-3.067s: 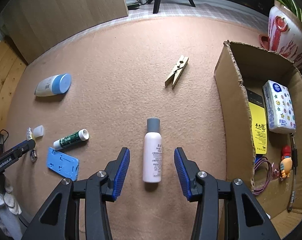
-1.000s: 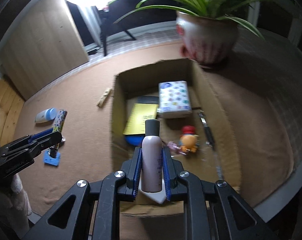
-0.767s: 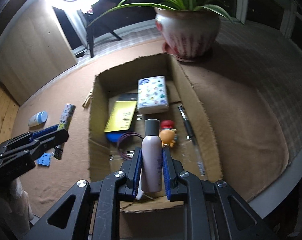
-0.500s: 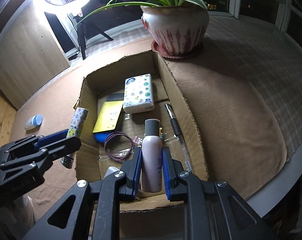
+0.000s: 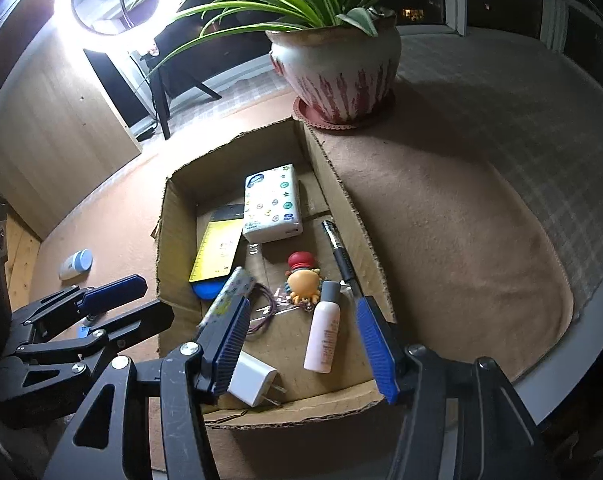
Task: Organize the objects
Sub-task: 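Open both grippers to drop the tube and spray bottle, then withdraw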
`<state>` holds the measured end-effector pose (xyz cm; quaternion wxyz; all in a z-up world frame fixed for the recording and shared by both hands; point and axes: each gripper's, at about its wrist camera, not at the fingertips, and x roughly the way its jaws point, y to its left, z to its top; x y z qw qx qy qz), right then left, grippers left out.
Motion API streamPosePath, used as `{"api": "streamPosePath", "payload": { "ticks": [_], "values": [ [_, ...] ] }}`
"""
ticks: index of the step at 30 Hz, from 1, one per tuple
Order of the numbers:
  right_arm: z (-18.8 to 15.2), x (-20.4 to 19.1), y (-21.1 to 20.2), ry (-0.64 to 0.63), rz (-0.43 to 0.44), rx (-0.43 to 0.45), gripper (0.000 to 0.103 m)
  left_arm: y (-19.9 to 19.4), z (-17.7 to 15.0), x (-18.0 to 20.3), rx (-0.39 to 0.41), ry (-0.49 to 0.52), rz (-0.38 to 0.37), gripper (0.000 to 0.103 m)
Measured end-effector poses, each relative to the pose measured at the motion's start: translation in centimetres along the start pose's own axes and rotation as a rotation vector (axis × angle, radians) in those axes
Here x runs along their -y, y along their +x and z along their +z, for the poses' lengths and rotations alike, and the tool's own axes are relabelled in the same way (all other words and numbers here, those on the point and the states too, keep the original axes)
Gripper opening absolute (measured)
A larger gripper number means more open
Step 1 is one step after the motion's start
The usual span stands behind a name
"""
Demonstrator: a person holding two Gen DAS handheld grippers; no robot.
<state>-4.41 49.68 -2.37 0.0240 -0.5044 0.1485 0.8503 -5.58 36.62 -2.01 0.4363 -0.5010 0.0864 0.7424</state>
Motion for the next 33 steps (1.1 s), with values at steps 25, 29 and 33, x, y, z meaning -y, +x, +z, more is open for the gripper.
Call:
{"api": "streamPosePath", "payload": {
  "ticks": [25,29,33],
  "values": [
    [-0.7,-11.1,1.5,-0.162,0.131,-0.039,0.052,-7.8,-5.6,-12.2,0.056,-0.238,0.103,0.054],
    [-1.2,-13.4,2.0,-0.191,0.154,-0.053,0.052,-9.4,-6.6,-15.4,0.064,-0.277,0.145,0.054],
    [-1.9,-15.6,2.5,-0.221,0.176,-0.074,0.052,-11.0,-7.7,-19.1,0.072,-0.319,0.189,0.054]
  ]
}}
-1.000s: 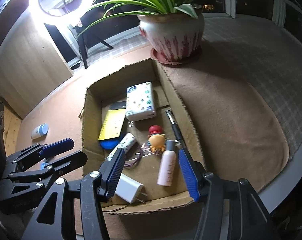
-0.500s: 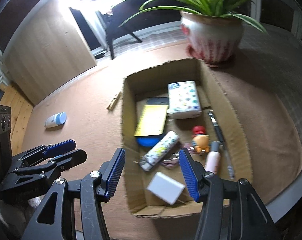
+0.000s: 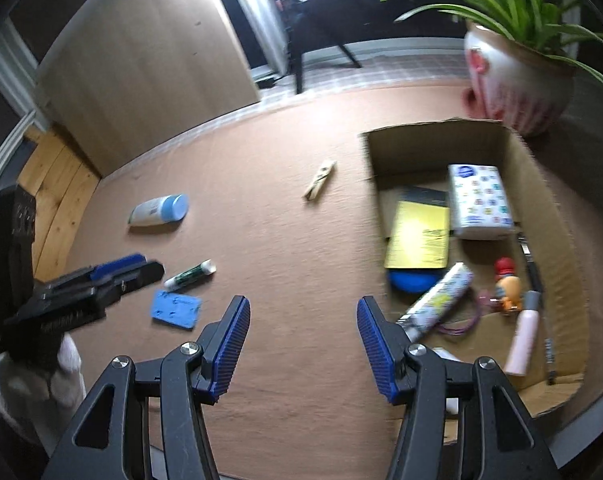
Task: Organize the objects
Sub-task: 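Open both grippers to drop the tube and spray bottle, then withdraw, then grasp the blue-capped lotion bottle with the right gripper while the left steadies it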
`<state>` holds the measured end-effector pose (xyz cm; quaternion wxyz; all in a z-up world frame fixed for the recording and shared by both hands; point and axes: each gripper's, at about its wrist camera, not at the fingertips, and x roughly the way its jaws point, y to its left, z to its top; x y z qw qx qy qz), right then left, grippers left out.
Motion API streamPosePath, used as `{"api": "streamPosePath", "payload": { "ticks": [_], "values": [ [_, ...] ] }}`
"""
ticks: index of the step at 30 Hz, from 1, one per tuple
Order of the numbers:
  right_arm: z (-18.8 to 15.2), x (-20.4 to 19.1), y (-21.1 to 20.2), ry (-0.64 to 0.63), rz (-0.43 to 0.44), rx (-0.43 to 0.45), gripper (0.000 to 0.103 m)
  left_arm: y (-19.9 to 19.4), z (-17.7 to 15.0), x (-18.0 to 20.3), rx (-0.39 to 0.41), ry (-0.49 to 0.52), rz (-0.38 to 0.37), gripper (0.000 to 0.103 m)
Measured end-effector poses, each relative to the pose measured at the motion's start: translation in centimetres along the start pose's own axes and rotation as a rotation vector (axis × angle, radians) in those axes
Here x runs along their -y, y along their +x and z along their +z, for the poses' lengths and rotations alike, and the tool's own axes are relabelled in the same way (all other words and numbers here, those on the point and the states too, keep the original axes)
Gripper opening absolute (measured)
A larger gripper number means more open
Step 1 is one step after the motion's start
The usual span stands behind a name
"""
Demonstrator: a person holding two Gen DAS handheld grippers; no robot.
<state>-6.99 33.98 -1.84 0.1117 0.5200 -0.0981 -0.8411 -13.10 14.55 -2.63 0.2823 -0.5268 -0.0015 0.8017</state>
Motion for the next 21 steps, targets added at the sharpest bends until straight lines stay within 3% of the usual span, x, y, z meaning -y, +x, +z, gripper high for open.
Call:
{"api": "streamPosePath", "payload": {
  "ticks": [7,9,14,21],
  "values": [
    [-0.3,-3.0,1.6,-0.024,0.031,-0.03,0.052,-0.5,1.4,-5.9,0.004,-0.038,0.061,0.054],
    [-0.4,-3.7,2.1,-0.032,0.03,-0.04,0.052,-0.5,2.4,-7.6,0.007,-0.057,0.046,0.054],
    [-0.6,-4.5,3.1,-0.034,0.021,-0.062,0.052,-0.2,5.7,-10.9,0.025,-0.056,0.092,0.054],
    [-0.8,-4.6,3.5,-0.017,0.008,-0.071,0.052,2.7,10.3,-15.3,-0.028,-0.082,0.098,0.054]
  ]
}}
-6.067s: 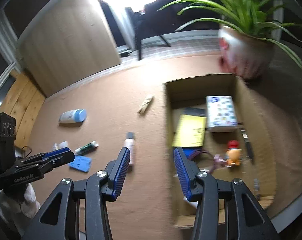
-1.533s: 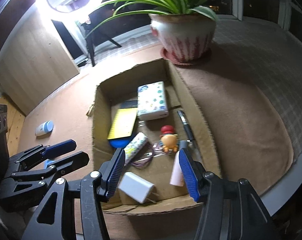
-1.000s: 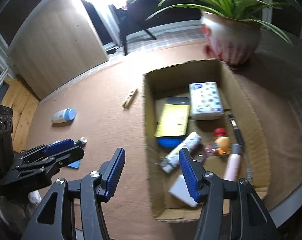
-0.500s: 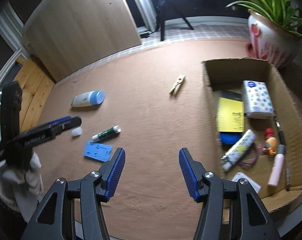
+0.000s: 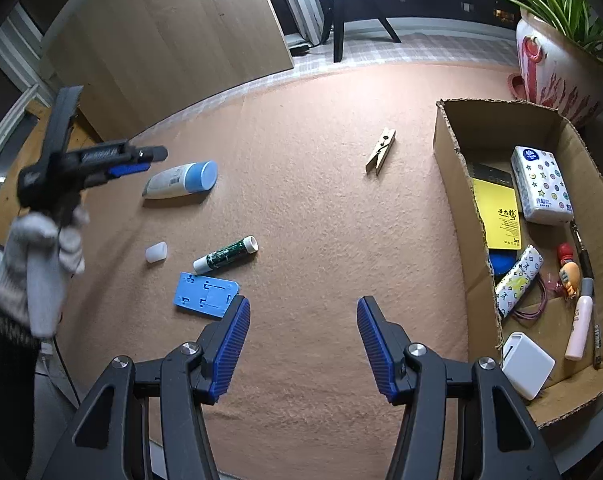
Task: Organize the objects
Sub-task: 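Grasp the blue-capped lotion bottle with the right gripper while the left steadies it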
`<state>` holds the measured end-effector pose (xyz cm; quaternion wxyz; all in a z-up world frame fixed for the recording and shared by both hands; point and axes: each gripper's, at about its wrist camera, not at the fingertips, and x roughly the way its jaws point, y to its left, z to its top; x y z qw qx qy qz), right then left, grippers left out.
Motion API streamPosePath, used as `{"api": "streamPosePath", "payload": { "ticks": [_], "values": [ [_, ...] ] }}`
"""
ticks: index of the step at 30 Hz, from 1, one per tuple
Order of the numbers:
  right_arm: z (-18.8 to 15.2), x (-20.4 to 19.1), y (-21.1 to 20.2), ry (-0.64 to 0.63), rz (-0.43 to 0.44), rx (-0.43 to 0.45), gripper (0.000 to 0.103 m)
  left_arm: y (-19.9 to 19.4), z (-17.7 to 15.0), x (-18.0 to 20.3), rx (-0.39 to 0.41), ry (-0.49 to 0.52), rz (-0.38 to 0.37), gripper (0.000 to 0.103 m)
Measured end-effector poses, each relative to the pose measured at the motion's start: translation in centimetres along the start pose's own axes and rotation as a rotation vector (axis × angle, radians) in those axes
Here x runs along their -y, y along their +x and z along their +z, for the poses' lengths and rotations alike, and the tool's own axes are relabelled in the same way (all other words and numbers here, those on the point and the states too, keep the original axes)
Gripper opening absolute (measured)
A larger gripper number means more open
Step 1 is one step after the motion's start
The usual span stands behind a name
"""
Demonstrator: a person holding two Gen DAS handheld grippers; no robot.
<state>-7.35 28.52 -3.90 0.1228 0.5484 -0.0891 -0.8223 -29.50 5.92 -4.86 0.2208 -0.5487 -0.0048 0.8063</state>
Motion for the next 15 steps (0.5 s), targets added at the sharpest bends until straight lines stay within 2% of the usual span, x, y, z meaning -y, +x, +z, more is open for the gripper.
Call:
{"api": "streamPosePath", "payload": {
  "ticks": [4,8,12,15],
  "values": [
    [0.1,-0.2,0.2,0.004,0.0,-0.007,0.052,1.8,1.9,-2.1,-0.031,-0.026,0.007,0.054],
    [0.4,-1.3,0.7,-0.006,0.026,-0.02,0.052,3.7,3.0,-4.2,-0.078,-0.063,-0.019,0.054],
    [1.2,-3.0,1.4,-0.019,0.075,-0.027,0.052,4.7,2.7,-4.9,-0.118,-0.045,0.004,0.053],
    [2.5,-4.1,2.5,-0.009,0.119,-0.038,0.05,5.0,1.9,-4.8,-0.136,-0.024,-0.006,0.049]
  ]
}}
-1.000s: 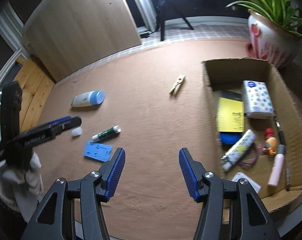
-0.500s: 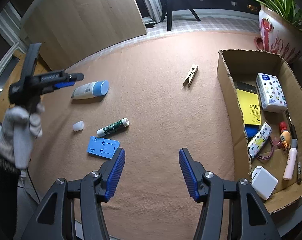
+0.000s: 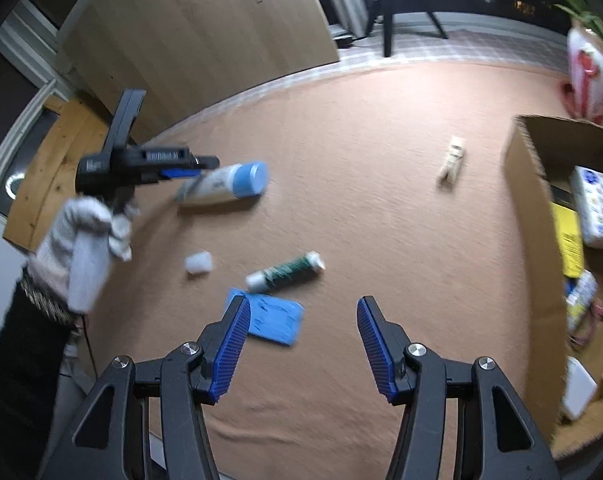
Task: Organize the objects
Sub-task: 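Grasp the blue-capped lotion bottle with the right gripper while the left steadies it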
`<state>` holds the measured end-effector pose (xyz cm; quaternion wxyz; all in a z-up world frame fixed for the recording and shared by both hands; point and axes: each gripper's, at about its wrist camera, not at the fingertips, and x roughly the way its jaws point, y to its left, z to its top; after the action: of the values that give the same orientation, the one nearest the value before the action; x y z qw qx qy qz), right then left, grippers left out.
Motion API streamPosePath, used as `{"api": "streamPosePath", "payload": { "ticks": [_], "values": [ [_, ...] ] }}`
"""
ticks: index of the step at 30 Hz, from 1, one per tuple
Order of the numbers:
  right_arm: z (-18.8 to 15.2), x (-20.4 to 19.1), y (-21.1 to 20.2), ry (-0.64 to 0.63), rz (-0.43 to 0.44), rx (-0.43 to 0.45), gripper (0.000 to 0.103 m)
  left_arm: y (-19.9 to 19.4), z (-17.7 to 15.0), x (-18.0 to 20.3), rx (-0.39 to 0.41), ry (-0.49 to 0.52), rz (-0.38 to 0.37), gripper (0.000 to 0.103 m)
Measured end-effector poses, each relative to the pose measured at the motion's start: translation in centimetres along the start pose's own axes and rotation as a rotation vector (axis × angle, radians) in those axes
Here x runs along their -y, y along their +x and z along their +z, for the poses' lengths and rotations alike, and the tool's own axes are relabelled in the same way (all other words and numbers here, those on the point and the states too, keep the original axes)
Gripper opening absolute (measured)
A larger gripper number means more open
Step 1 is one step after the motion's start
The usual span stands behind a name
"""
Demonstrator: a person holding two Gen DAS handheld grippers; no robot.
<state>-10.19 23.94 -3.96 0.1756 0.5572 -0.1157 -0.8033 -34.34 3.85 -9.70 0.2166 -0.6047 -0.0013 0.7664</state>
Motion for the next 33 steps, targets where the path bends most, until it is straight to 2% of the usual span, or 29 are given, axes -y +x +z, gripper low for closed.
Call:
{"api": "streamPosePath", "payload": {
  "ticks": [4,11,16,20,24,30,33],
  "values": [
    [2.0,-1.3,2.4,0.023,0.074,-0.037,0.04,-0.6,-1.8,-0.6,-0.002,-0.019,-0.044,0.045],
    [5.3,-3.3,7.3,0.053,0.142,-0.107,0.04,-1.8,-5.8,-0.3,0.025,-0.035,-0.136,0.045],
    [6.9,-3.5,10.3,0.102,0.148,-0.136,0.04,-2.6,-8.4,1.2,0.063,-0.032,-0.186,0.045],
    [7.5,-3.2,12.0,0.156,0.181,-0.162,0.04,-1.8,-9.3,2.8,0.062,0.021,-0.15,0.045],
    [8.0,-3.6,12.8,0.169,0.169,-0.156,0.04,-1.9,-9.0,2.8,0.064,0.004,-0.173,0.045],
    [8.8,-3.5,13.6,0.184,0.174,-0.164,0.04,-1.6,-9.2,3.9,0.054,0.034,-0.206,0.045],
    [9.2,-3.6,13.9,0.17,0.151,-0.154,0.04,-1.5,-9.2,4.3,0.041,0.023,-0.263,0.045]
  ]
}}
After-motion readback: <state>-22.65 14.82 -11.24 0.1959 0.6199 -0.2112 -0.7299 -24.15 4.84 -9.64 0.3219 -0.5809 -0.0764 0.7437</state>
